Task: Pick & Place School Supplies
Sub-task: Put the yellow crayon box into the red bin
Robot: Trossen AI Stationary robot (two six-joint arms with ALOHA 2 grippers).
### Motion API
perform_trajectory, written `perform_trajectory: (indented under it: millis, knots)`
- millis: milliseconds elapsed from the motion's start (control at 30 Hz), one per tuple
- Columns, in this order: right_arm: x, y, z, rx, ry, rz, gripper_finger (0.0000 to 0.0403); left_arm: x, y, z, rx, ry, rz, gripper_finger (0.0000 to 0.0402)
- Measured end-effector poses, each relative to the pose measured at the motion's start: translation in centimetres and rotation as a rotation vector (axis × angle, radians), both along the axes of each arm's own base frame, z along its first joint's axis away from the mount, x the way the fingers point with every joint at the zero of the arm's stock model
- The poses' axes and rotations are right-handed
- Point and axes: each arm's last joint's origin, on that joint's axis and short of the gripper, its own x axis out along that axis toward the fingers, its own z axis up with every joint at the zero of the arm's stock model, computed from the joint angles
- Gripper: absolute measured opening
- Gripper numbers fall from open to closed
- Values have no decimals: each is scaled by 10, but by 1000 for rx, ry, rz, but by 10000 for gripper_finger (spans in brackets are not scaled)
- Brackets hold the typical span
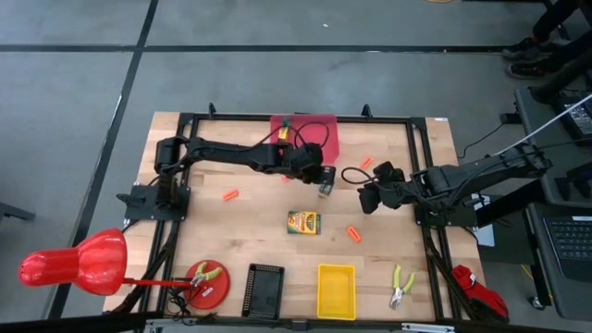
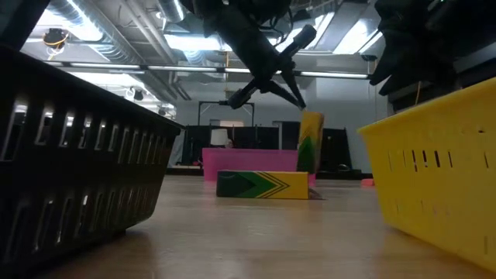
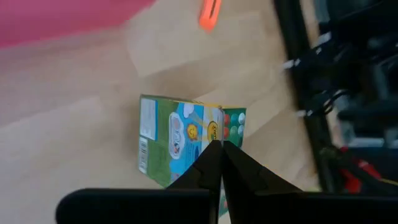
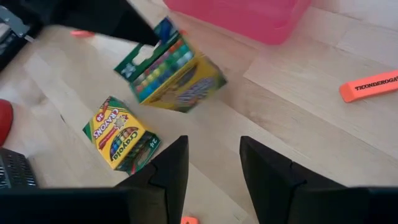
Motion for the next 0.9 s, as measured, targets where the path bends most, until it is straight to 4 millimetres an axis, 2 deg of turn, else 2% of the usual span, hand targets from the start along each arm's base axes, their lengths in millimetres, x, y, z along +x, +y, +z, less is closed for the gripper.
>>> perform_trajectory:
  millis: [200,500,900]
  knots:
    - [-3,-1,3,3,-19,2,149,2,26,8,23,-106,31,3]
    - [-3,-1,4,-2,-14,22,149,-4,92,29,55,-353,146,3]
    - [-3,-1,4,-12,-12,26,149,-37,161,19,95,-263,270,3]
